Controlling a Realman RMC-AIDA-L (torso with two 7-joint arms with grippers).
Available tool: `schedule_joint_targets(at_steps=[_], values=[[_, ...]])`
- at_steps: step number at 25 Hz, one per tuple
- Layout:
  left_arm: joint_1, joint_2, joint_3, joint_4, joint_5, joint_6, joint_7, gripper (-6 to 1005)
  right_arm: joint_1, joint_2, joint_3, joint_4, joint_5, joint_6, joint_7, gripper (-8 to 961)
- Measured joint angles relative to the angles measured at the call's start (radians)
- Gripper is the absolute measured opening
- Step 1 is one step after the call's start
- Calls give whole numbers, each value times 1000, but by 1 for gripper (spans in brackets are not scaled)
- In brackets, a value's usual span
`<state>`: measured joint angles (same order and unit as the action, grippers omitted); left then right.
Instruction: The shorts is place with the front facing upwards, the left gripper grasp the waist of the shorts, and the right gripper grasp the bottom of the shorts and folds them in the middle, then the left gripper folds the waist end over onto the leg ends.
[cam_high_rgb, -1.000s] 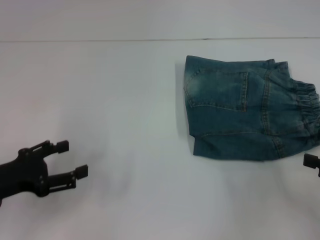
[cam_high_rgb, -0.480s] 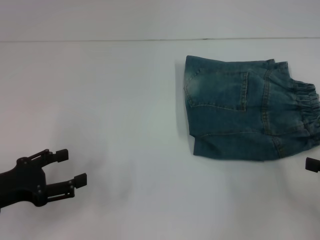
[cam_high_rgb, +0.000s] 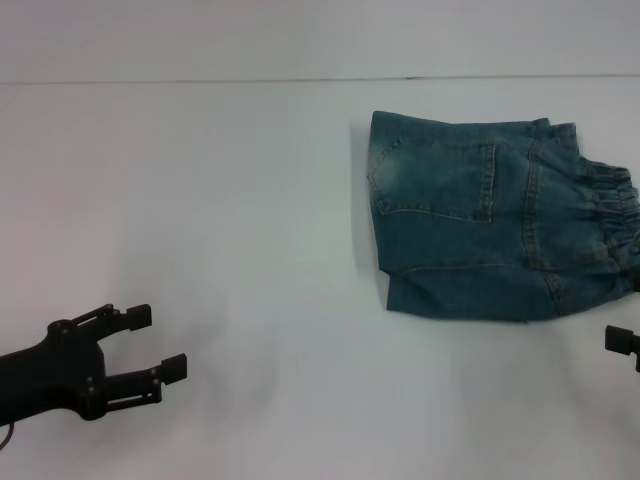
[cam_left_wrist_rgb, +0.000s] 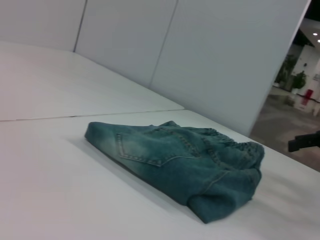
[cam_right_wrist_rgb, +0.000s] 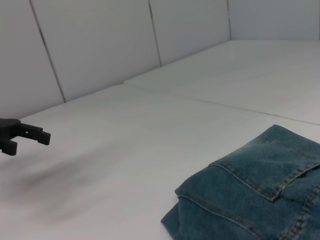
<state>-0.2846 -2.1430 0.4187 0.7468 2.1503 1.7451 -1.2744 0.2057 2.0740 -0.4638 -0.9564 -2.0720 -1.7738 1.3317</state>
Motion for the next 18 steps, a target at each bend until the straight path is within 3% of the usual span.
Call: schedule_joint_targets(at_steps=[18], values=[[5, -5, 28, 0, 2, 18, -2, 917, 16, 5, -33, 7, -32, 3, -9, 947]])
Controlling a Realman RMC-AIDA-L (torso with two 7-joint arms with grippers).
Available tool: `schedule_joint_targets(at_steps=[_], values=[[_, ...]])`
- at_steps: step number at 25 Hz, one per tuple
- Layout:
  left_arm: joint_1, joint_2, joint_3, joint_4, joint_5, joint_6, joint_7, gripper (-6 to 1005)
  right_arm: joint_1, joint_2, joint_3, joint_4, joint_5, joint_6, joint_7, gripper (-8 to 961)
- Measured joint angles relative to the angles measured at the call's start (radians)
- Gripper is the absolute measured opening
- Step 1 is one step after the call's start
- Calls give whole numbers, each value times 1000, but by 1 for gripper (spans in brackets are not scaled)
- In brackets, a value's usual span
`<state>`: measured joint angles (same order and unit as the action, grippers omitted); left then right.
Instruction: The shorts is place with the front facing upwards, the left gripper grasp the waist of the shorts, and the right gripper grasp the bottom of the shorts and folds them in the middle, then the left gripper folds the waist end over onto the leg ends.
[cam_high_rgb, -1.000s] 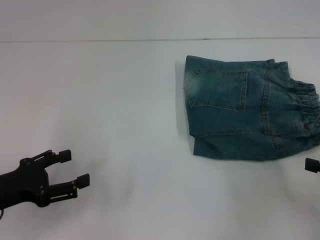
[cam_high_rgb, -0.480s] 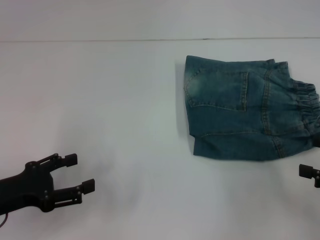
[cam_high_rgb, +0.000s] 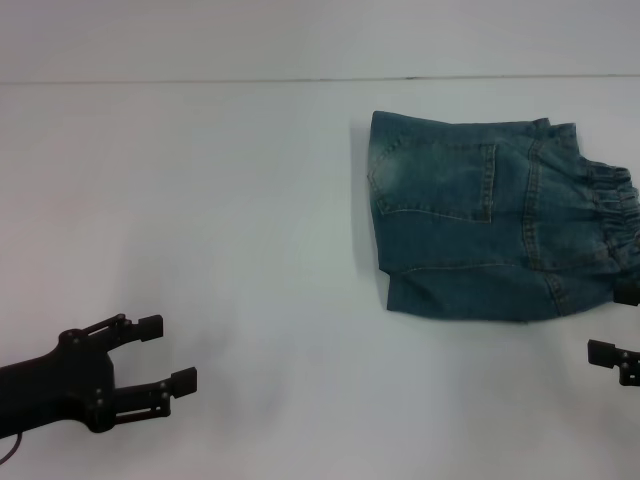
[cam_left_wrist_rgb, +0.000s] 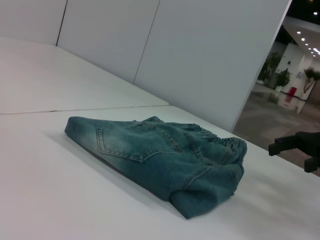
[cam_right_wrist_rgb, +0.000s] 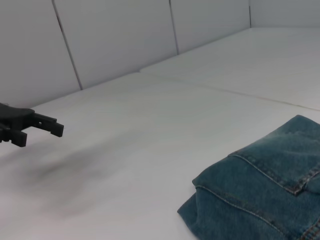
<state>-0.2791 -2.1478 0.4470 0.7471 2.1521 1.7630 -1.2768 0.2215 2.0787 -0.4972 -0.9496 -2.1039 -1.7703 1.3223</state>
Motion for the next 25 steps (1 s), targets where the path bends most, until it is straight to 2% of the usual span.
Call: schedule_joint_targets(at_steps=[25], values=[[2, -4, -1, -3, 0, 2, -1, 917, 5, 4, -2, 0, -8, 8, -21, 947]])
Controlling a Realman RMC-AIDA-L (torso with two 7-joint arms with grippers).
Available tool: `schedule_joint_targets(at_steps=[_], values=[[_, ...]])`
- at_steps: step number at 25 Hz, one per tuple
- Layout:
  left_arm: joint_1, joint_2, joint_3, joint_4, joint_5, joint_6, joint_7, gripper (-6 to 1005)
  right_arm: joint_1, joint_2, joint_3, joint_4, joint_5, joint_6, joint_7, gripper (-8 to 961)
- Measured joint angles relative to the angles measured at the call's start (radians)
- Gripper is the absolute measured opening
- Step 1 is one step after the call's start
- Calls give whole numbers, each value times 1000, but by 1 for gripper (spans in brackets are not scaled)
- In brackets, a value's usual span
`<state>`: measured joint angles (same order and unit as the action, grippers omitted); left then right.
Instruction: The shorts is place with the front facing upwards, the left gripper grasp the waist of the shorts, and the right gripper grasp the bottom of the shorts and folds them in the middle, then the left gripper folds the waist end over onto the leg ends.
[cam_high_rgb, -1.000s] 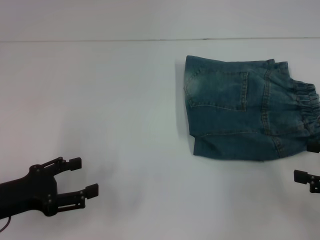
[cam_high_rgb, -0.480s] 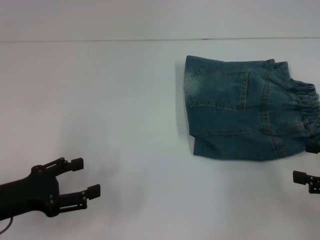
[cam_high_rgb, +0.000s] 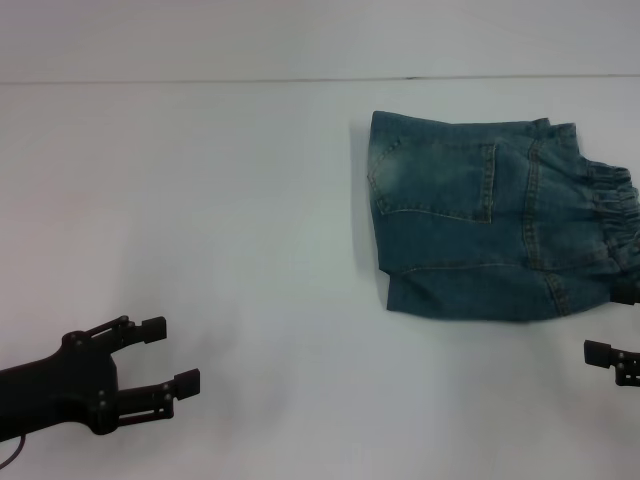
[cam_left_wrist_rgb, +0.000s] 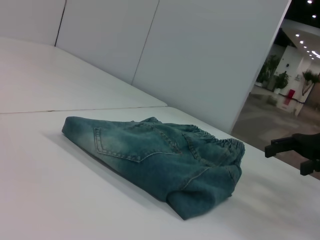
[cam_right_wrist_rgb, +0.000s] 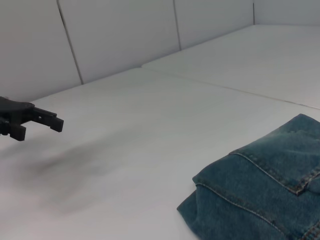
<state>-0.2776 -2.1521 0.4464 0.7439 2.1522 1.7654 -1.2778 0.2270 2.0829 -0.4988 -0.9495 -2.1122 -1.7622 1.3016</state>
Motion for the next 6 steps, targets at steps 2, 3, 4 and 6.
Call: schedule_joint_targets(at_steps=[2, 3, 4, 6], values=[[0, 0, 0, 0, 0, -1, 0, 917, 0, 0, -1, 0, 0, 0, -1, 947], [0, 0, 0, 0, 0, -1, 0, 917, 0, 0, -1, 0, 0, 0, -2, 947], [0, 0, 0, 0, 0, -2, 1, 917, 0, 0, -1, 0, 0, 0, -2, 947], [0, 0, 0, 0, 0, -2, 1, 917, 1, 0, 1, 0, 0, 0, -2, 947]])
